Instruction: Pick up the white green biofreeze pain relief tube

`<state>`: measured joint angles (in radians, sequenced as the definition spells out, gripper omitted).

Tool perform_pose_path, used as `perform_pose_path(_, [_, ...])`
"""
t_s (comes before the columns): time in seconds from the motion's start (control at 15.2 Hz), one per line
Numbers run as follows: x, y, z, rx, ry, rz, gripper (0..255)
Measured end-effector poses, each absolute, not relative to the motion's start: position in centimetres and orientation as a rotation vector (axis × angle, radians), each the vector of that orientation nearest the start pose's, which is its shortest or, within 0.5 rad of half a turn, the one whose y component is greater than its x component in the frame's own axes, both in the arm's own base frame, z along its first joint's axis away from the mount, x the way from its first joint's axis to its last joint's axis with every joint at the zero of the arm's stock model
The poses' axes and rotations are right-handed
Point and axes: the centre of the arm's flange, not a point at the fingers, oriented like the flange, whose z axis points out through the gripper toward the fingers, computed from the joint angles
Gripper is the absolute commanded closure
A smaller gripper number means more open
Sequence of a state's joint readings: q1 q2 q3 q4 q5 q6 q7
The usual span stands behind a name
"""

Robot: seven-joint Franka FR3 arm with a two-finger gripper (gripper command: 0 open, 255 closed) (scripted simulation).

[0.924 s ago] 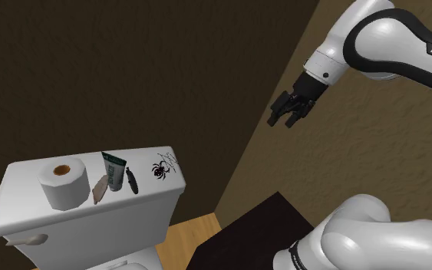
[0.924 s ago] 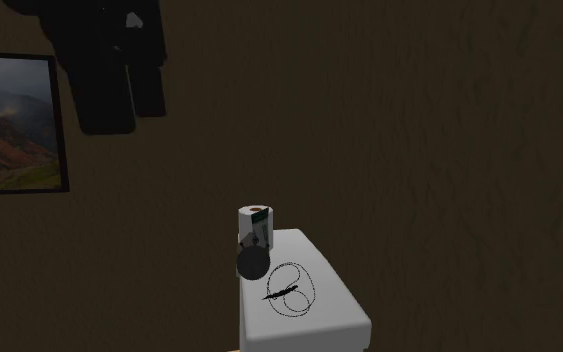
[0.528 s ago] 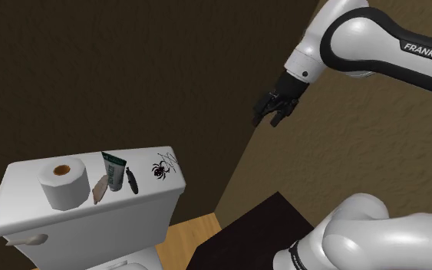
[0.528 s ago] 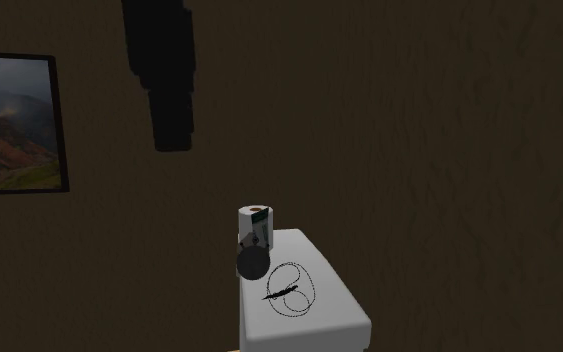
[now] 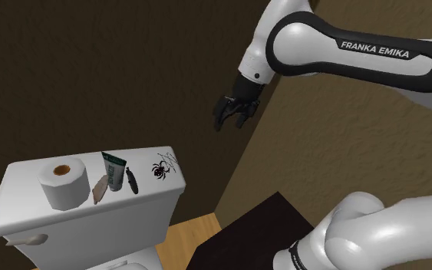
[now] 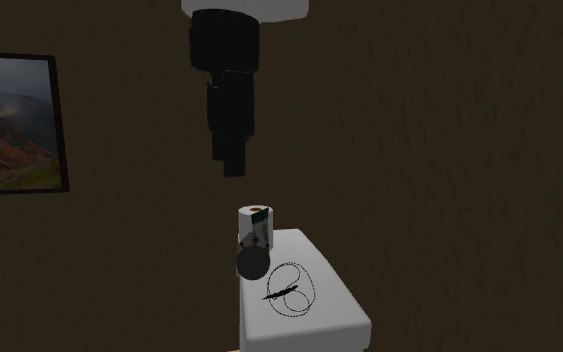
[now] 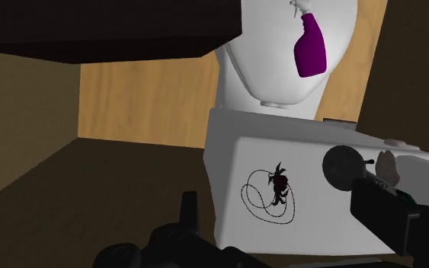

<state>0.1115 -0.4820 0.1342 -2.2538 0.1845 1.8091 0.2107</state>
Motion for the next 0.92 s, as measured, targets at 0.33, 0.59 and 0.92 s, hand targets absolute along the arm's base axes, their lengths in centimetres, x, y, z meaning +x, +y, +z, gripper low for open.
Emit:
perform_pose_path(0.33, [42.9, 18.1, 52.7, -3.038, -0.055, 0.022, 0])
perform_pose_path(0.59, [45.4, 22.7, 50.9, -3.052, -0.123, 0.051, 0])
perform_pose_path(0.92, [47.8, 28.7, 48.5, -3.066, -0.209, 0.086, 0])
